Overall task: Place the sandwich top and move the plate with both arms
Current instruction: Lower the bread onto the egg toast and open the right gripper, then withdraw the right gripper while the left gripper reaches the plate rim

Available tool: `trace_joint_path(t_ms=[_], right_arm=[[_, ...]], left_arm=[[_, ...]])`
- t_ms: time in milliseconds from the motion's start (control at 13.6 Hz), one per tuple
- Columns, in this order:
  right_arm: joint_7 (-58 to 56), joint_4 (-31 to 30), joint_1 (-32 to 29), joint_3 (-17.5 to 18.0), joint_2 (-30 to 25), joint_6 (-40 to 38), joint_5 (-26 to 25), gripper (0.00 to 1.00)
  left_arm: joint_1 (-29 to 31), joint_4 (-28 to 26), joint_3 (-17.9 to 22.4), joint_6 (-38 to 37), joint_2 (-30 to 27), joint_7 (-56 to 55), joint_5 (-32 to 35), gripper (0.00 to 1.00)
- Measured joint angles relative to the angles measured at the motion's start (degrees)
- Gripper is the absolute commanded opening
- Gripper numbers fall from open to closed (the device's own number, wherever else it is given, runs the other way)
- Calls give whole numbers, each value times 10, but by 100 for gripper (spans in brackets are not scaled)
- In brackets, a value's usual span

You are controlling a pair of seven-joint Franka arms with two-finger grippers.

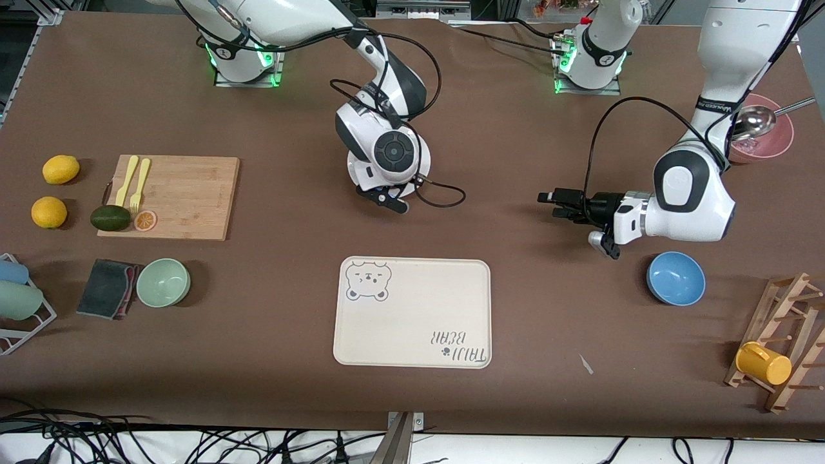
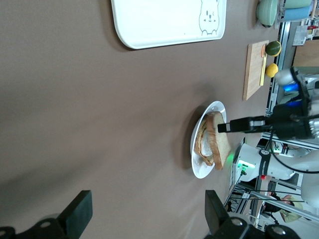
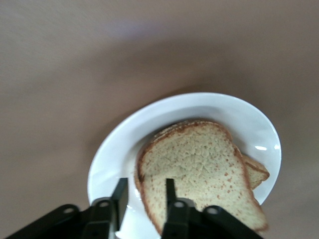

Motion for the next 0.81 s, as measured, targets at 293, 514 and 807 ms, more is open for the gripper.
trace_joint_path(t_ms=[293,514,807], right_arm=[[-4,53,-17,-13,-15,-7,-2,100],[-100,64,-66,-20,-57,-34,-6,100],[-301,65,-92,-106,-110,-93,-11,100]], left_arm=[[12,0,1,-5,0,54,0,100],[12,-5,-5,-19,10,73,-54,100],[-4,-7,-34,-19,43,82,-98,100]])
